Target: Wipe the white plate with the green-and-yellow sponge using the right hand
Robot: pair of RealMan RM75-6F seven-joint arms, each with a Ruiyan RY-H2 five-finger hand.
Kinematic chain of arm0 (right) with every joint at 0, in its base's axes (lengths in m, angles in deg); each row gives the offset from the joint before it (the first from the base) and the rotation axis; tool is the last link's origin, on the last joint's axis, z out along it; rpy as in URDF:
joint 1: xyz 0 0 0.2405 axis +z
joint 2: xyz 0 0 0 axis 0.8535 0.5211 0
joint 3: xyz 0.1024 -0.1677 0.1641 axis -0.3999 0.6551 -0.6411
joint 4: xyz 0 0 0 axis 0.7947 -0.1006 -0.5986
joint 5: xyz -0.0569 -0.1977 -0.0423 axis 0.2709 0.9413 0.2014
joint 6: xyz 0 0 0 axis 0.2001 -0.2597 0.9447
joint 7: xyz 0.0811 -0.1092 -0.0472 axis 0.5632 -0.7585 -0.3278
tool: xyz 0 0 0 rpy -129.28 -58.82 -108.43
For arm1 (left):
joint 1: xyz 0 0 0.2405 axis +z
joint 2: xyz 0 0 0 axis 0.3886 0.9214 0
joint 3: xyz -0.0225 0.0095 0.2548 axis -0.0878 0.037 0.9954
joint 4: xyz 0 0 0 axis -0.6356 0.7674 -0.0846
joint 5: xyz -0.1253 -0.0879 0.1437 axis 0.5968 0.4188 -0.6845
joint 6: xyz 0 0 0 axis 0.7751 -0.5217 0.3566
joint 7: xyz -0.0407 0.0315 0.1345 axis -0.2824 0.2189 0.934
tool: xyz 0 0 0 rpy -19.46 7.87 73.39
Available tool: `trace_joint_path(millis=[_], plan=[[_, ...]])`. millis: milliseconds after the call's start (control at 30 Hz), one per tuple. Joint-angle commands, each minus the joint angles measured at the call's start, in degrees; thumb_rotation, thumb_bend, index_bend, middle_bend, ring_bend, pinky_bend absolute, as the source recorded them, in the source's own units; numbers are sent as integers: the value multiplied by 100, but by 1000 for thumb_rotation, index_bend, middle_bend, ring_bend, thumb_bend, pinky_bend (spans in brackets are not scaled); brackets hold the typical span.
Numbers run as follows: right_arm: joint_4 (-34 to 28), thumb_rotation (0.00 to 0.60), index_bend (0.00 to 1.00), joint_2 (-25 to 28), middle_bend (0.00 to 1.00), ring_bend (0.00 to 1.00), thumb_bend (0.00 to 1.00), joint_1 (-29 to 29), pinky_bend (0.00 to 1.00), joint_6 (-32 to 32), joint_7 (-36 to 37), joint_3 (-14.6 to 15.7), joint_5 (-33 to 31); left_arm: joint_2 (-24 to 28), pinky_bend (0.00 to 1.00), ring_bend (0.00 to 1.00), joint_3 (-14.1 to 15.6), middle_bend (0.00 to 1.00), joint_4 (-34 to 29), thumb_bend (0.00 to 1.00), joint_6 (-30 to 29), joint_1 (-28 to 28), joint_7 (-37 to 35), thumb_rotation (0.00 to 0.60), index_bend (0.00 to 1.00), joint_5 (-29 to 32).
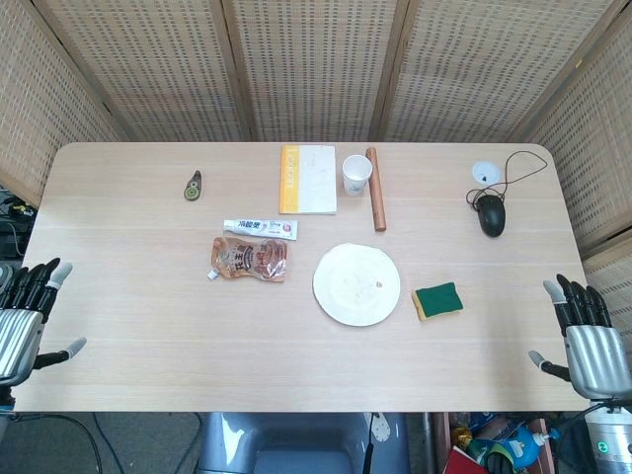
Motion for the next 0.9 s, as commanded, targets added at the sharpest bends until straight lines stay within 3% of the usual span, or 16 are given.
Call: trace_joint_path(millis=[33, 300, 533, 900], plan=[[-7, 600, 0, 13, 0, 0, 0, 11, 0, 40, 23, 20, 10, 7, 0, 0, 11, 0, -2, 0, -1, 4, -19, 600, 0, -23], [39, 600, 0, 8, 0, 0, 0, 321, 0, 659, 218, 144, 144, -26, 0, 0, -3, 0, 42, 0, 36, -14, 0, 600, 0, 2], [748, 600, 18, -247, 0, 0, 0, 1355, 4, 2002, 826, 208, 675, -110, 0, 0, -108, 0, 68, 0, 207, -106, 151, 600, 0, 263], [1680, 600, 78, -783, 26, 0, 0, 2504, 41, 3065, 1297, 173, 1108, -336, 0, 0, -249, 0, 110, 0, 541, -273, 639, 600, 0, 782]])
